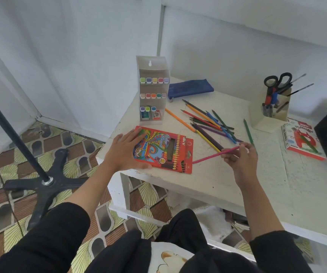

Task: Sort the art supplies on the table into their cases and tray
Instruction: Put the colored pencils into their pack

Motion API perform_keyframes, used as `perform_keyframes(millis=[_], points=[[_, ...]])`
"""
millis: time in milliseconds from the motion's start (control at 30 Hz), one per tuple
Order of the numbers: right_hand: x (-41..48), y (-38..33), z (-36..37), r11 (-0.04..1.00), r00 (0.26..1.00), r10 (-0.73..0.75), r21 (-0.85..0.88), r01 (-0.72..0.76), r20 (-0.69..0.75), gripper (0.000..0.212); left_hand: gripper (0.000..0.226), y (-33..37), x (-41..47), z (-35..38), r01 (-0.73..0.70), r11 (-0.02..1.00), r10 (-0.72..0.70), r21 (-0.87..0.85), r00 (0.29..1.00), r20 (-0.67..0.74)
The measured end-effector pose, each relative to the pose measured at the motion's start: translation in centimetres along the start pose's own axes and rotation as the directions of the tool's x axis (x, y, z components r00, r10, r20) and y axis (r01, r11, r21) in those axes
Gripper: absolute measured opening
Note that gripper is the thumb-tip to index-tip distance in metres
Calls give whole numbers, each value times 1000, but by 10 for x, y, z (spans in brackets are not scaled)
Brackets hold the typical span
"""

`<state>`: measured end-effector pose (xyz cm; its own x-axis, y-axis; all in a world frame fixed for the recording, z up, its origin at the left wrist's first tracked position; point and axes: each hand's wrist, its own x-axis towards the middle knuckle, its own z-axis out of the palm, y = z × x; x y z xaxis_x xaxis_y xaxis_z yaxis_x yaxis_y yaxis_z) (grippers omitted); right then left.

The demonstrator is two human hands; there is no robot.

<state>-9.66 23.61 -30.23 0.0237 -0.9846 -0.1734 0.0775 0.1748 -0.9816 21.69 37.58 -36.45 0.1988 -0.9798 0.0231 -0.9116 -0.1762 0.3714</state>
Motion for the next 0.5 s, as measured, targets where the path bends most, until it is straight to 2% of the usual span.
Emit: perform_keyframes(millis=[100, 167, 367, 500], points=[[-2, 8, -1, 995, 993, 3, 99, 9, -117, 4, 130, 0, 0, 0, -2, 1000, 2, -10, 1000, 2], [-4, 14, -2, 991, 990, 6, 130, 12, -140, 4, 130, 1, 0, -1, 1, 1000, -1, -23, 1000, 5], [-5, 25, -3, 989, 996, 60, 140, -50, -64, 11, 131, 0, 0, 0, -10, 1000, 10, -28, 1000, -2], [-5, 26, -1, 988, 996, 87, 129, -83, -28, 6, 131, 0, 0, -1, -13, 999, 13, -32, 1000, -4]])
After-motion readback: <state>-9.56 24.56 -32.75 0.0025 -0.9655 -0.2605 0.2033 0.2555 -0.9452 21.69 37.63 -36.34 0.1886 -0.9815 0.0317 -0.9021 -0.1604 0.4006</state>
